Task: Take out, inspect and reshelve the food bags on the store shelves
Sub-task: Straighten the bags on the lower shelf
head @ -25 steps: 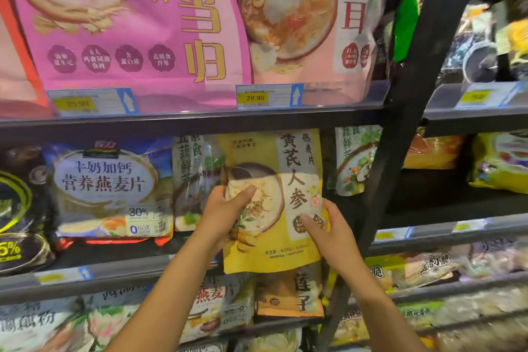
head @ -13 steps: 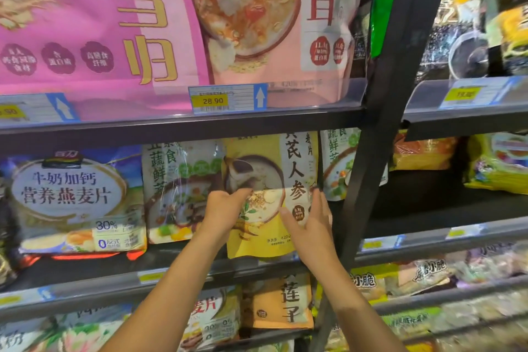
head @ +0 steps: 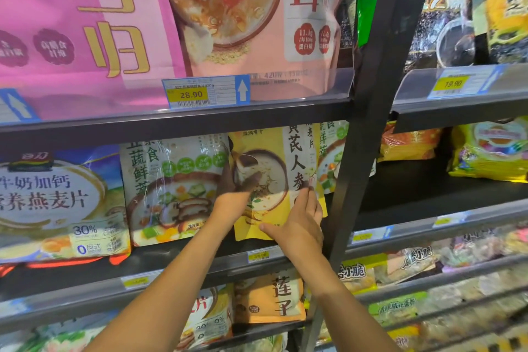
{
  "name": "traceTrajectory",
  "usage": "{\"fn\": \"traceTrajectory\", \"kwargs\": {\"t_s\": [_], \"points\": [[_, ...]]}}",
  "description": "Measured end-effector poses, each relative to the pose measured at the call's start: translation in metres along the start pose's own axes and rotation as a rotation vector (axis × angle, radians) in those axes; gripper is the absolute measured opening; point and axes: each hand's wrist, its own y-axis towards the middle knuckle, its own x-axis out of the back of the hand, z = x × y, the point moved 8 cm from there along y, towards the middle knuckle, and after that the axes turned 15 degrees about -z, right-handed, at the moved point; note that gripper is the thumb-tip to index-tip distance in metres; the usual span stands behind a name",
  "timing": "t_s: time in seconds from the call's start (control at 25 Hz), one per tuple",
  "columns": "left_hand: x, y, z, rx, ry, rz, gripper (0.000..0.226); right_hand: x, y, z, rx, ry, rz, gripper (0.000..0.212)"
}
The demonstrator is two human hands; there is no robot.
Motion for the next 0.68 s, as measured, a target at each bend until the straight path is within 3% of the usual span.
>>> {"fn": "traceTrajectory", "kwargs": {"t_s": [0.12,0.2,0.48,0.6,0.68], "points": [[0.001,-0.005,0.018,0.169,0.566,0.195,0.061,-0.005,0.005,0.0,-0.017,-0.063,-0.008,0.135],[0.006,-0.005,0.016,0.112,0.801,0.213,0.057,-0.008,0.007,0.001,-0.029,-0.085,-0.015,0.131],[0.016,-0.003,0.015,-0.016,0.733,0.121,0.035,-0.021,0.018,0.014,-0.046,-0.168,-0.042,0.108],[0.025,-0.004,0.029,-0.099,0.778,0.064,0.047,-0.034,0.027,0.016,-0.082,-0.167,-0.017,0.102],[0.033,-0.004,0.037,-0.139,0.772,0.036,0.052,-0.041,0.035,0.017,-0.098,-0.174,-0.025,0.114]]}}
